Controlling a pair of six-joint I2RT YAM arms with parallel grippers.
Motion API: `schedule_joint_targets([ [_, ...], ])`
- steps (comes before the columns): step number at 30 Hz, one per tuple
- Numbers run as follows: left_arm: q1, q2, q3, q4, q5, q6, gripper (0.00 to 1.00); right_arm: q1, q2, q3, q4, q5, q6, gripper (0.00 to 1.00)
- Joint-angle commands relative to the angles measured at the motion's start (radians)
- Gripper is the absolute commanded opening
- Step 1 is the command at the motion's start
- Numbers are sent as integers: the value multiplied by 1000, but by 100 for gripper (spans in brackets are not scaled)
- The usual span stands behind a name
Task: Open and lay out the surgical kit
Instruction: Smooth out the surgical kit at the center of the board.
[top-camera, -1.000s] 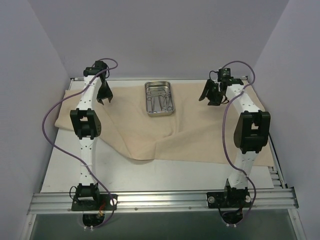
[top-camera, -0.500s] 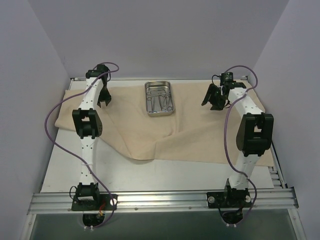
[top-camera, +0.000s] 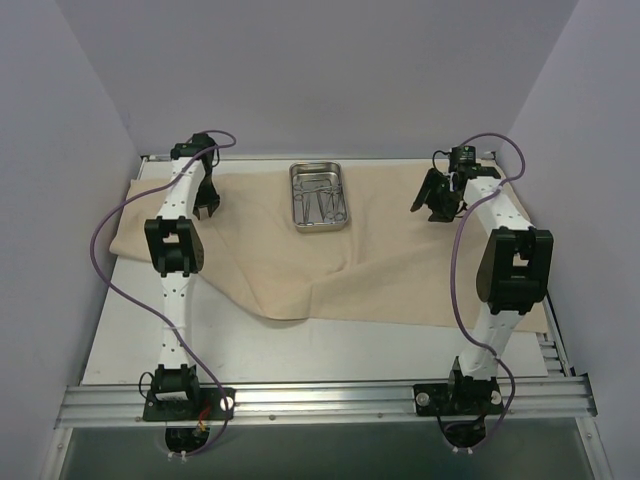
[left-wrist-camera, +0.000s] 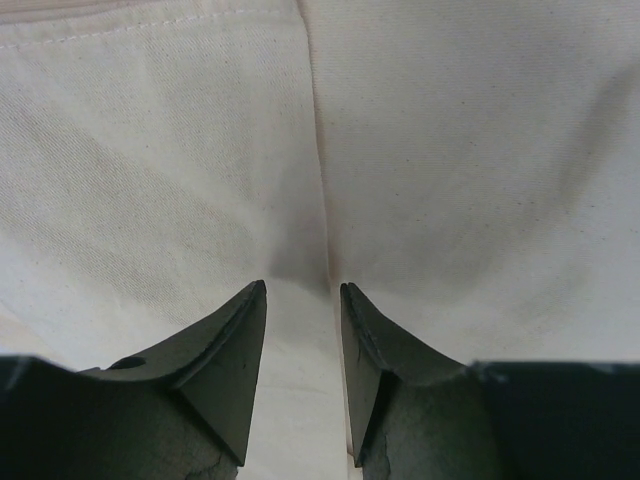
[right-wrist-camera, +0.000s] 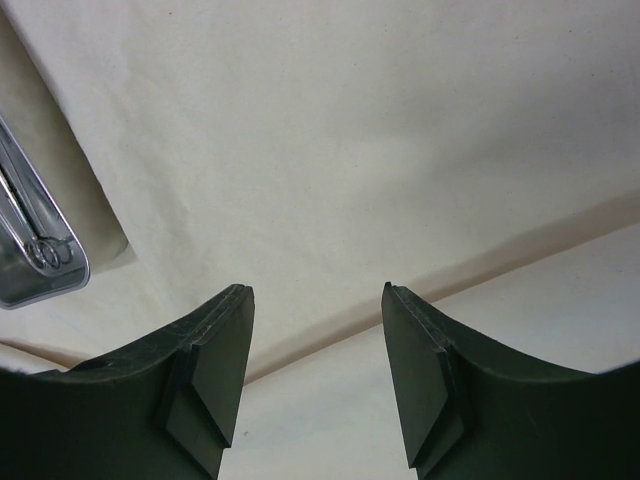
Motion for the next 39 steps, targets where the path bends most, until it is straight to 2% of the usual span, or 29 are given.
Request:
schedule_joint_targets([
  [1,5,19,14,-33,-21,22,45,2,-74,-9,-8,13,-9,54],
  [10,15,27,14,-30,-13,23,38,2,-74,-20,-6,14,-8,54],
  [16,16,4,12,-33,-18,16,17,4,-70,-18,-2,9,-6,54],
  [21,21,-50,7,-37,-24,5,10,7,-64,-12,-2,0,-9,54],
  [23,24,-73,-3,-40,-16,2,3,8,-64,-3,-6,-1,-16,54],
  [26,25,-137,-32,-40,-6,-6,2,10,-62,14,-14,-6,-23,54],
  [30,25,-264,-153,-63,-62,-4,2,19,-67,23,-14,-29,-8,54],
  [33,27,-393,-268,-82,-137,-6,2,85,-64,17,-17,-41,6,54],
  [35,27,-478,-437,-59,-150,-9,2,119,-77,7,-3,-41,13,54],
  [36,41,-572,-500,-50,-145,-14,2,151,-91,-10,1,-40,27,54],
  [37,60,-623,-626,-31,-136,-33,2,165,-99,-18,10,-43,32,54],
  [39,87,-768,-748,-10,-116,-50,2,196,-117,-42,18,-43,40,54],
])
